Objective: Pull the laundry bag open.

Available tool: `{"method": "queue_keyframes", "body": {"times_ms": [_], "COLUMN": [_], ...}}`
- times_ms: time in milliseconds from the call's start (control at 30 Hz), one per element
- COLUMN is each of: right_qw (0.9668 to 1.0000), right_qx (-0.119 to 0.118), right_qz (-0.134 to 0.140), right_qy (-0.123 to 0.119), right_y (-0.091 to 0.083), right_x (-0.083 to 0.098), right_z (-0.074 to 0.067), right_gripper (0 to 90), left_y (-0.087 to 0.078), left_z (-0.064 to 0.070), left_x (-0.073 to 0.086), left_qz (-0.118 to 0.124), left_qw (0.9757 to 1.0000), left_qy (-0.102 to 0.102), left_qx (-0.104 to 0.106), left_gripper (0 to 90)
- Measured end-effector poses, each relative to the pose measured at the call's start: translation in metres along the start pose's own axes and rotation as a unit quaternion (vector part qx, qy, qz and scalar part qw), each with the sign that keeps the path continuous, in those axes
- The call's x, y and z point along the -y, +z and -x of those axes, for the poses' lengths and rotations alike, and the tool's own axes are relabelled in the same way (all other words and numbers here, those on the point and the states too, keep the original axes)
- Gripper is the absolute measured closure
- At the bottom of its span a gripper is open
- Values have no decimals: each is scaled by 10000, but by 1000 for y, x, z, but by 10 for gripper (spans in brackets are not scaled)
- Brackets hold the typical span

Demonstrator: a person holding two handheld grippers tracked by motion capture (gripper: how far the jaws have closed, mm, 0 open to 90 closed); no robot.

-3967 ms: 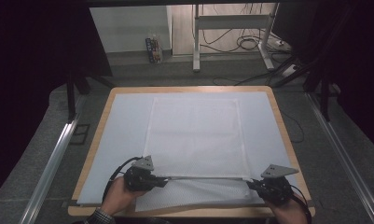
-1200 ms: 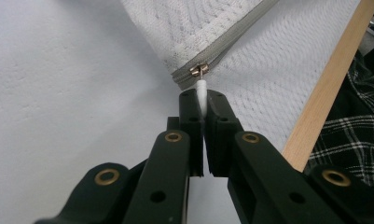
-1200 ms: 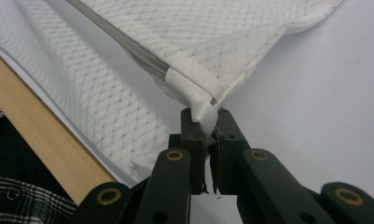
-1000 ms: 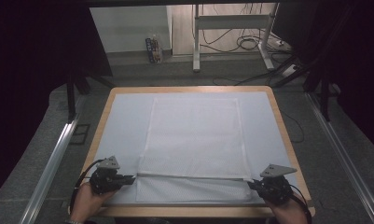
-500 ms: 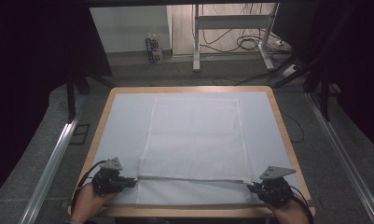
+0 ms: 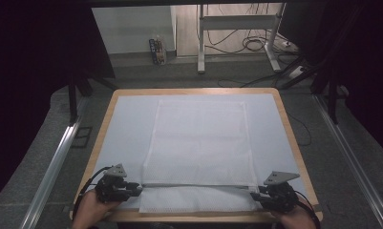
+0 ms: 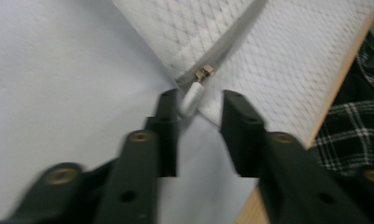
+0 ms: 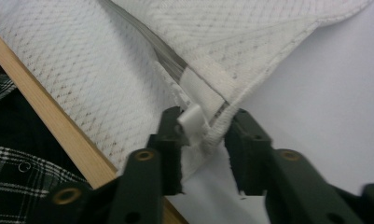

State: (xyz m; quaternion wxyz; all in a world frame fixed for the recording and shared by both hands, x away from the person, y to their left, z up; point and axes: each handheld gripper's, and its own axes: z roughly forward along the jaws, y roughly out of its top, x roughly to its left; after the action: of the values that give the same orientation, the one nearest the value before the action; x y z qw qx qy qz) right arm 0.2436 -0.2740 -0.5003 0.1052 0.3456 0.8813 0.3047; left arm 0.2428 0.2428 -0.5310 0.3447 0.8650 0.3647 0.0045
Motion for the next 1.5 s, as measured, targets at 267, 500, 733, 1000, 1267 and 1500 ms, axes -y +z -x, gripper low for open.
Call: {"method": "queue_keyframes", "body": {"times_ms": [267,500,733,1000,1267,1500], "right_qw": [9997,9983,9957,9940,9939,9945], "right_qx": [150,210,344,390,331,288], "right_qz": [162,537,858,1004,1048,1002], "right_qy": [-73,-116,-106,-187,-89,44], "right_y": [2,-2,-8,-10,-11,-9], "right_x": [-2,-4,-5,-4,-1,2], "right_z": [3,5,6,8,14,21], "right_gripper": [349,217,147,74,37,20], "left_y": [5,4,-3,-11,-19,-21], "left_z": [3,6,14,21,25,25], "left_x": [-2,-3,1,12,23,36], "left_qz": [121,292,584,830,1070,1072], "left_qw": [9991,9976,9950,9911,9864,9841], "left_qy": [94,149,194,215,161,41], "left_qx": [-390,-606,-782,-1021,-1241,-1415], "left_gripper": [300,161,78,48,14,4]}}
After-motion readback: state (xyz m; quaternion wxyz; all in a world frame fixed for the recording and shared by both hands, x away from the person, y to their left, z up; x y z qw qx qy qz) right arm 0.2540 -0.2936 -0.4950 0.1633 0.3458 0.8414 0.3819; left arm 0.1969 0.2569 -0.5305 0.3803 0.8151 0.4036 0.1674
